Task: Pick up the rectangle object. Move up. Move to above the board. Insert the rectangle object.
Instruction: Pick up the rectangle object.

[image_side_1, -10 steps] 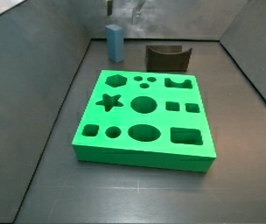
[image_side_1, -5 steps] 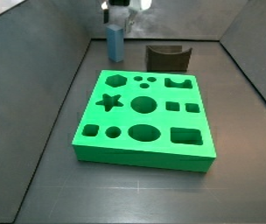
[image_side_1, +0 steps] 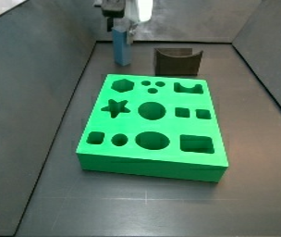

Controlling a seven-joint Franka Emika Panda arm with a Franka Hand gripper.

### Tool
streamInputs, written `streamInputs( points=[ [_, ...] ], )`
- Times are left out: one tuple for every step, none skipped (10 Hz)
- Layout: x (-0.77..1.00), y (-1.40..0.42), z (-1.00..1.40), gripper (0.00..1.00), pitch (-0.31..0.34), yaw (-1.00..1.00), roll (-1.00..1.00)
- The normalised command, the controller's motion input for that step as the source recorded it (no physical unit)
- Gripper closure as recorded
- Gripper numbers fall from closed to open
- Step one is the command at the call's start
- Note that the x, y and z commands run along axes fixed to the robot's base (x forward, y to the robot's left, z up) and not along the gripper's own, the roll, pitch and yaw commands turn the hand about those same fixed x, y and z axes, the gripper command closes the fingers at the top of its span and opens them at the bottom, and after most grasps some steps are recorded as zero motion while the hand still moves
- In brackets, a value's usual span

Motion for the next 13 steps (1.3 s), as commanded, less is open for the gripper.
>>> streamInputs(
  points=[
    [-0.12,0.00,-0.54,0.00,-0.083,-0.27,0.00],
    [0.00,0.00,-0.16,0.00,-0.036,-0.13,-0.02],
    [0.00,0.00,0.00,0.00,0.000,0.00,0.00],
    [0.00,0.00,0.00,1.00,0.000,0.00,0.00],
    [0.00,0.00,0.00,1.00,0.000,0.00,0.00],
    [0.00,0.00,0.00,1.00,0.000,0.00,0.00],
    [0.00,0.00,0.00,1.00,0.000,0.00,0.00],
    [0.00,0.00,0.00,1.00,0.000,0.00,0.00],
    [0.00,0.00,0.00,1.00,0.000,0.00,0.00],
    [0.00,0.00,0.00,1.00,0.000,0.00,0.00],
    [0.00,0.00,0.00,1.00,0.000,0.00,0.00],
    [0.00,0.00,0.00,1.00,0.000,0.00,0.00],
    [0.00,0.00,0.00,1.00,0.000,0.00,0.00]
  ],
)
